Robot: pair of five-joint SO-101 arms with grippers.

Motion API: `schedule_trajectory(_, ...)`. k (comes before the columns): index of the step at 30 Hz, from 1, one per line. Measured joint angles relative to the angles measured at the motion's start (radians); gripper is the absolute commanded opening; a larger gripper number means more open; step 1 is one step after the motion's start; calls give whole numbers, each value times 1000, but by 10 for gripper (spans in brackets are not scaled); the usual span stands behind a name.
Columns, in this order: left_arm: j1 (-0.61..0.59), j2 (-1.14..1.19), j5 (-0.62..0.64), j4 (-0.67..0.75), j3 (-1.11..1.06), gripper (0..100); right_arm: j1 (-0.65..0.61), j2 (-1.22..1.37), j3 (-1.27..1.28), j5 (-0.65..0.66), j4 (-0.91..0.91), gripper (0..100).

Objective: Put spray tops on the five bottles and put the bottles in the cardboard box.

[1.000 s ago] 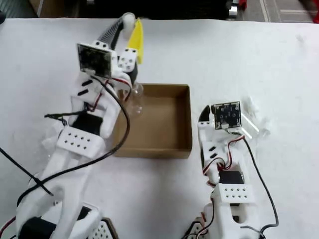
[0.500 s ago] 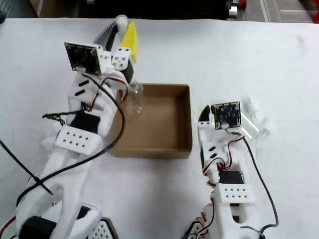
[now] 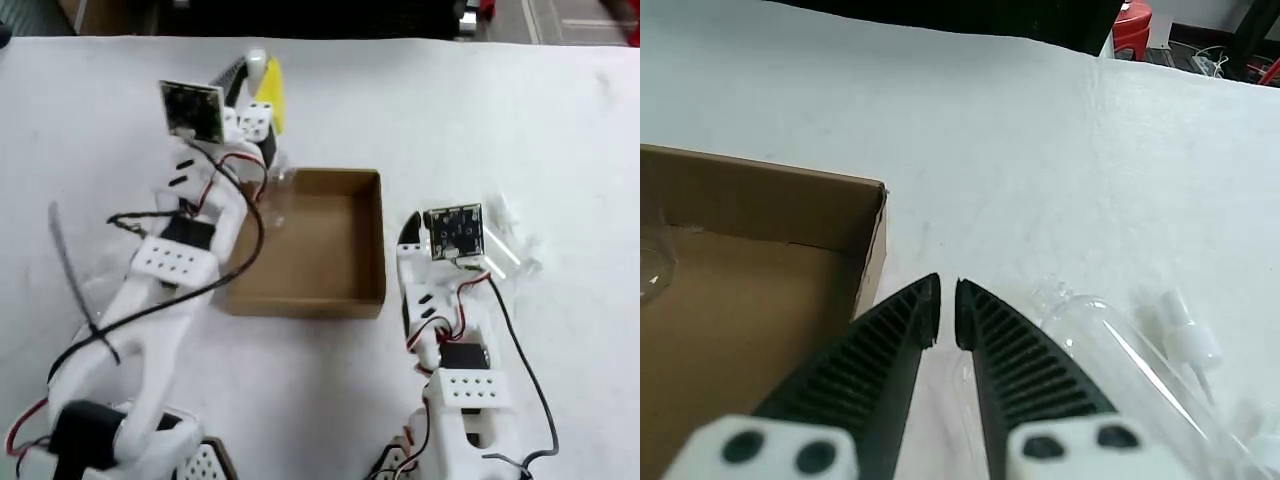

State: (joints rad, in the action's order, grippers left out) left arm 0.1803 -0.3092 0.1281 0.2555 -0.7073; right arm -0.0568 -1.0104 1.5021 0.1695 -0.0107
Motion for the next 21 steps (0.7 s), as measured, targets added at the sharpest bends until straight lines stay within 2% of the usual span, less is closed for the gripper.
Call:
schedule_trajectory(5, -6, 31, -8, 49, 0, 24, 0, 0, 0, 0, 0, 18)
schedule_trajectory(21, -9, 34, -8, 54, -84, 24, 0, 0, 0, 0, 0, 18)
